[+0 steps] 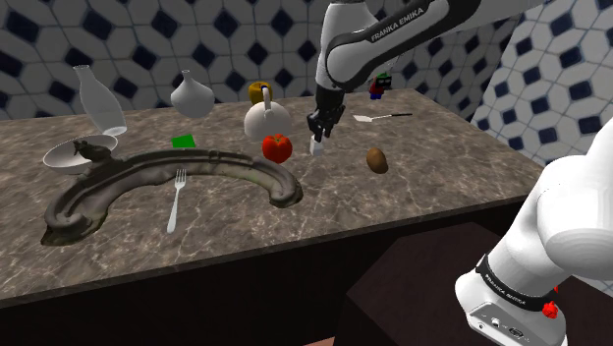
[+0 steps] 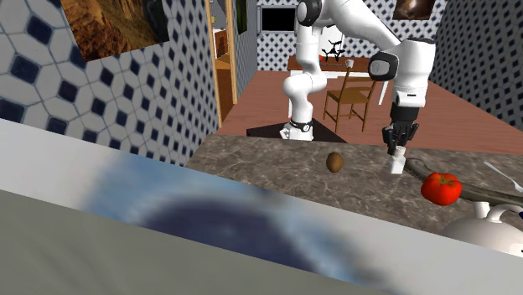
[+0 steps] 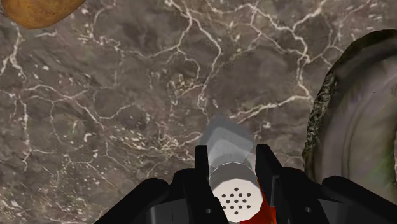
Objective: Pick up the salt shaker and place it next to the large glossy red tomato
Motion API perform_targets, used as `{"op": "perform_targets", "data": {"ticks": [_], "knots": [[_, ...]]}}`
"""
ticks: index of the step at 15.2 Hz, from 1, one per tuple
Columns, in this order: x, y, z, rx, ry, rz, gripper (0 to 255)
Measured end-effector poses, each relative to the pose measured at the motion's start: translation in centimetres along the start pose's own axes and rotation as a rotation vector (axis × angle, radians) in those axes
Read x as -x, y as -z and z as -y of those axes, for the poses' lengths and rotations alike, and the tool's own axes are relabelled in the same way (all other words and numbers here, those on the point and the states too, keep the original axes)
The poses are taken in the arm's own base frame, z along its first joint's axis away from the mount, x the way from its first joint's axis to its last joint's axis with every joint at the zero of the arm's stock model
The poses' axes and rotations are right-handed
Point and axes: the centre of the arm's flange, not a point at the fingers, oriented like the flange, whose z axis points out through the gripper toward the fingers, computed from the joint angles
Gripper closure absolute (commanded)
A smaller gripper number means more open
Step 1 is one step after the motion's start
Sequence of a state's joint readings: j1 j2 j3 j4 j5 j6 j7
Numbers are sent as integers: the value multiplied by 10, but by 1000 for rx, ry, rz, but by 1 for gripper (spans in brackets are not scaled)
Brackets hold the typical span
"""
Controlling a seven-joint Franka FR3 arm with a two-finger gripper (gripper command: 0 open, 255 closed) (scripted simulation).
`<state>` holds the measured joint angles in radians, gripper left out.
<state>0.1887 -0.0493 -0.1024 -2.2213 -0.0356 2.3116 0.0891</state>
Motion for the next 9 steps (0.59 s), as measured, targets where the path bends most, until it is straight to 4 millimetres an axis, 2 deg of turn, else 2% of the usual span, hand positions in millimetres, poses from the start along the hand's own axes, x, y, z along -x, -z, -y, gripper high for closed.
{"op": "perform_targets", "data": {"ticks": [7,9], "knots": [[6,-34,2,0,0,0,255],[6,-37,2,0,0,0,255]]}}
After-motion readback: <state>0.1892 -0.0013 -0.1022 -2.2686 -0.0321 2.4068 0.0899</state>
